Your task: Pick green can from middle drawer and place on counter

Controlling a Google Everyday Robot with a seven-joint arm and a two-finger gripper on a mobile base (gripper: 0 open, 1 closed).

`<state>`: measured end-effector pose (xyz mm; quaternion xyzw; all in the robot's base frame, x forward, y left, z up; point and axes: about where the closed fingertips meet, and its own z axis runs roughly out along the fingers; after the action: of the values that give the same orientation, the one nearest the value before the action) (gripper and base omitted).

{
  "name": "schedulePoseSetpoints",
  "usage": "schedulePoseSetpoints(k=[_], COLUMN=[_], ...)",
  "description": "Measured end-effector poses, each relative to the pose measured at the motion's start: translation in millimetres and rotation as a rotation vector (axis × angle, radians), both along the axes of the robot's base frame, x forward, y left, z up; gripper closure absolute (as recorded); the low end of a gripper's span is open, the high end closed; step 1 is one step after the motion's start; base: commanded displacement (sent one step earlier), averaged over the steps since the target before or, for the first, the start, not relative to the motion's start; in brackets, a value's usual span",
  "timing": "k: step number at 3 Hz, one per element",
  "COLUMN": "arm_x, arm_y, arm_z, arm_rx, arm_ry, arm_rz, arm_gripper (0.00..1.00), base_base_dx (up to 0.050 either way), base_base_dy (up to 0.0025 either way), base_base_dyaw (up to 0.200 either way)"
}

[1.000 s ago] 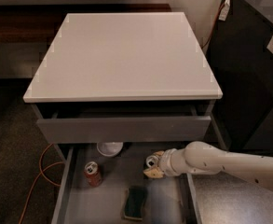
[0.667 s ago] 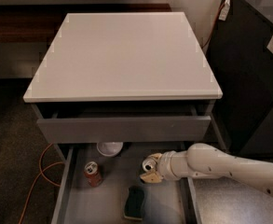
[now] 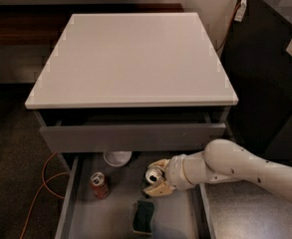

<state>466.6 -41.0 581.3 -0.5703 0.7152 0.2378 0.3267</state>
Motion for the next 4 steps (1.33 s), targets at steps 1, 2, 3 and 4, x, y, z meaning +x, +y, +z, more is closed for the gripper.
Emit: schedulePoseSetpoints(k=[1, 2, 3, 4], arm_x=[-14.5, -26.6, -40.8, -42.8], arm_y=[8.5, 15.9, 21.7, 22.7], arm_z=[36.7, 70.7, 108.4, 110.6], arm_rx=[-0.019, -0.057, -0.113, -0.111], arm_ry=[0.017, 0.02, -0.003, 0.007], arm_rz=[0.101, 0.173, 0.23, 0.238], arm_gripper=[1.0, 1.0, 1.0, 1.0], base_base_dx=[0.0, 0.0, 0.0, 0.0], base_base_dy=[0.0, 0.0, 0.0, 0.0], base_base_dyaw=[0.0, 0.0, 0.0, 0.0])
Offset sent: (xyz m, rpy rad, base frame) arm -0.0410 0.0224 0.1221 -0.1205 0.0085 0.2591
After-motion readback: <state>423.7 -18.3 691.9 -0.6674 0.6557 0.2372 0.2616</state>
